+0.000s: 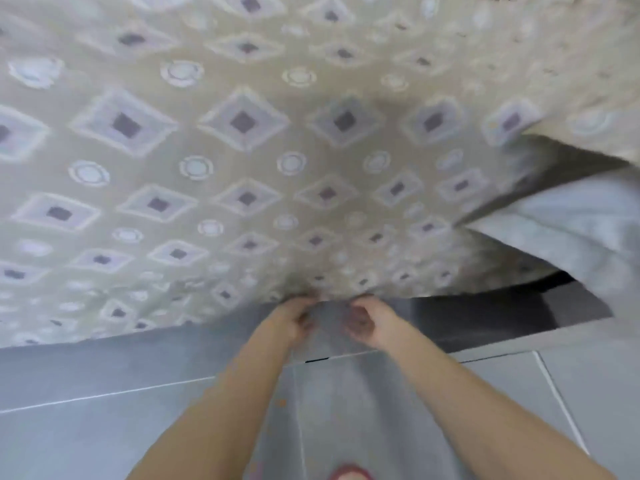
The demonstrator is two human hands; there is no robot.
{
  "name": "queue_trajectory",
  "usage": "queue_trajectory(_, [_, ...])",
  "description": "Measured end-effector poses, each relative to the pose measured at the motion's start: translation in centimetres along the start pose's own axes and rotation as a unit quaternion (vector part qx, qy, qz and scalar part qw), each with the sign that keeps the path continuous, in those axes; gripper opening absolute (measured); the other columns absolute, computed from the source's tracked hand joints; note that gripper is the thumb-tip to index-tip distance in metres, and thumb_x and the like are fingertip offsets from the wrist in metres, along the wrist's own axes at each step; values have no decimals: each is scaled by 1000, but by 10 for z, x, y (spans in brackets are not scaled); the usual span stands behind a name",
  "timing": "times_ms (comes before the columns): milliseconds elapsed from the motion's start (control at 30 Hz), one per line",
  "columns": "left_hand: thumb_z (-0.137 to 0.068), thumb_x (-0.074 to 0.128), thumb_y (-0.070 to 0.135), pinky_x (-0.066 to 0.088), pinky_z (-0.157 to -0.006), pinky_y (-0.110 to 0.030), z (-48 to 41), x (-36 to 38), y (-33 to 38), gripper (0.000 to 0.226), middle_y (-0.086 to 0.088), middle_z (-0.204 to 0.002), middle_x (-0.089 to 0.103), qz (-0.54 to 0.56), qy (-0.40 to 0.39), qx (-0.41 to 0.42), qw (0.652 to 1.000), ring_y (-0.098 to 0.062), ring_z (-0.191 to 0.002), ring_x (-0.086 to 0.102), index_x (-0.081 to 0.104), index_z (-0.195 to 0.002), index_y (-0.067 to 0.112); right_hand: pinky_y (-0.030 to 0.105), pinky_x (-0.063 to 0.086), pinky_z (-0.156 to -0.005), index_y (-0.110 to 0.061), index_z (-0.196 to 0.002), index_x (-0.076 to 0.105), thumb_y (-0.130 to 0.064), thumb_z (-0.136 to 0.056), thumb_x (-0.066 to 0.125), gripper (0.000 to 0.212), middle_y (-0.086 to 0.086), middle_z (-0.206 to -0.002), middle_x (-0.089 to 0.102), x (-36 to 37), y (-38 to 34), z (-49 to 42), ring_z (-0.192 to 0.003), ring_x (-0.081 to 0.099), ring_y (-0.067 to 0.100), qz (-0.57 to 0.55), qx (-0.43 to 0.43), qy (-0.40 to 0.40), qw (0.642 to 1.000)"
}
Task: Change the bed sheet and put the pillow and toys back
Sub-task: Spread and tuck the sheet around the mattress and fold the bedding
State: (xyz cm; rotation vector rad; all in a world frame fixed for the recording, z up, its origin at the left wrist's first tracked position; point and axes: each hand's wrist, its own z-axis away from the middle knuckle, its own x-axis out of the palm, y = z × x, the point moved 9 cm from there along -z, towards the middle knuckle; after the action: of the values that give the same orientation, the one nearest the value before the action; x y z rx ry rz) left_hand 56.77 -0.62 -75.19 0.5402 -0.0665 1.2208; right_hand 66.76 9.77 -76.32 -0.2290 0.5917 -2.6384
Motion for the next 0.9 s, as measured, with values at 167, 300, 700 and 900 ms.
queue_trajectory(167, [-95, 46, -1, 31, -48, -21, -27, 6, -13, 29, -3, -53, 41, 146, -44, 44, 987, -10, -42, 38, 48, -70, 13, 22, 47, -48, -11, -65, 45, -1, -88, 44, 25, 9, -62, 42, -10, -8, -16, -44, 43, 17, -140, -40, -33, 989])
queue_trajectory(300, [-92, 58, 8, 41, -73, -26, -36, 2, -20, 15, 2, -77, 53, 184, -53, 50, 980, -9, -70, 49, 58, -81, 18, 34, 53, -74, -14, -70, 50, -6, -83, 47, 16, 3, -69, 49, -8, -6, -20, -76, 55, 19, -243, -67, -94, 963])
queue_trajectory(700, [-84, 71, 31, 38, -39, -17, -52, -40, -39, 32, -1, -52, 51, 54, 89, 152, 983, -9, -43, 49, 50, -67, 14, 19, 42, -66, -21, -106, 63, -32, -85, 70, 24, -10, -94, 64, -27, 18, -57, -85, 57, 4, -157, -91, -39, 983])
queue_trajectory(900, [-82, 74, 24, 43, -38, -16, -60, -51, -41, 31, -5, -57, 53, 68, 136, 145, 978, -11, -45, 47, 50, -67, 11, 16, 26, -32, -16, -77, 61, -17, -82, 75, 16, -2, -63, 59, -41, 26, -66, -50, 50, 6, -160, -102, 50, 981])
